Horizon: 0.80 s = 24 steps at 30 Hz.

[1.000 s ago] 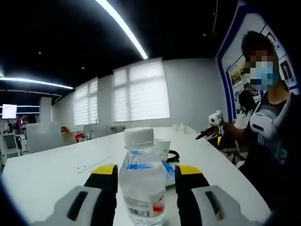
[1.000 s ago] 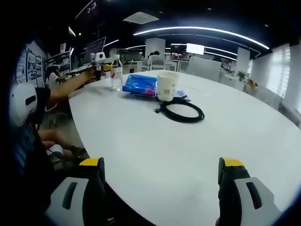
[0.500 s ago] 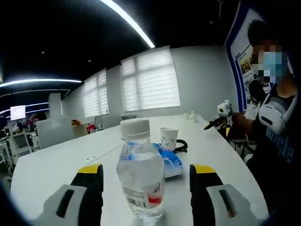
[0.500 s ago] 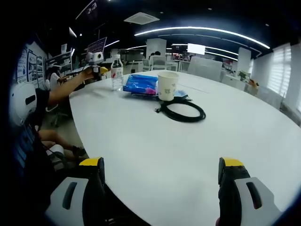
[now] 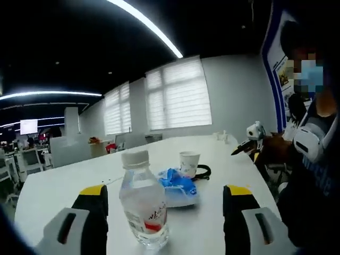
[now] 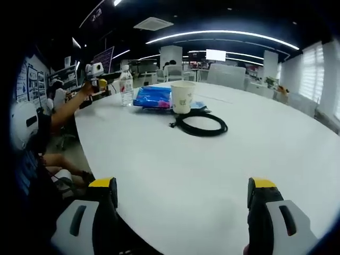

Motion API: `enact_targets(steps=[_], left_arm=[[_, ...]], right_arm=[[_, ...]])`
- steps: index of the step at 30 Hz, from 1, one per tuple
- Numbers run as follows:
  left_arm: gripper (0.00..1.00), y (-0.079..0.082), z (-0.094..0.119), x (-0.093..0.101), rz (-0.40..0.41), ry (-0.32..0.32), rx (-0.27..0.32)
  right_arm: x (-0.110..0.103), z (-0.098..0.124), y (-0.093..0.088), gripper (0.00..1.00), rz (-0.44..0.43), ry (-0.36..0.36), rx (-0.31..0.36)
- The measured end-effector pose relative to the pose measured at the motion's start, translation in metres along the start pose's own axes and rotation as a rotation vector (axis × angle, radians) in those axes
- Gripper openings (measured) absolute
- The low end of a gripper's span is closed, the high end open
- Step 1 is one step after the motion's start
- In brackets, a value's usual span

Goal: Arrange the tabletop items into an orderly group along one side of the table until the central work area is clear of visible clutter.

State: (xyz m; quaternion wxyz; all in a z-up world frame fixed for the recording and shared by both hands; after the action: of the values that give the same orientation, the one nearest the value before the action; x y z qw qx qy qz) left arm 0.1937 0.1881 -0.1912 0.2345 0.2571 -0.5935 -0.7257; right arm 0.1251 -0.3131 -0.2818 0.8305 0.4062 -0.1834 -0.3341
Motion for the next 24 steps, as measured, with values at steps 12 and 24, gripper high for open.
enact_targets(steps=[12,24], left_arm=[[0.89,0.007,0.018,0.037,-0.011,0.017,0.007],[0.86,-0.011,0.027,0.073,0.076,0.086,-0.014]], right_arm=[[0.000,-0.011,-0.002,0.99,0.002,0.033,-0.002],[0.000,-0.021,0.001,0.99,0.003,0.057,-0.001]])
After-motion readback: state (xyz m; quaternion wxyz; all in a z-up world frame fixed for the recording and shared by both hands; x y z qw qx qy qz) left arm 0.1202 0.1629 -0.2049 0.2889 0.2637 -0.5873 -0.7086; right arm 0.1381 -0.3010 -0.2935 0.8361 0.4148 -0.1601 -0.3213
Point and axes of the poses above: the point that each gripper's makers call its tool centre point, and the gripper's own axes: z roughly backward along the fingers, x roughly to its right, y roughly out of its top, the point moved 5 cm from there along z, roughly backward along the fingers, and after that the axes turned 7 degrees about -x, right-handed, at the moved point
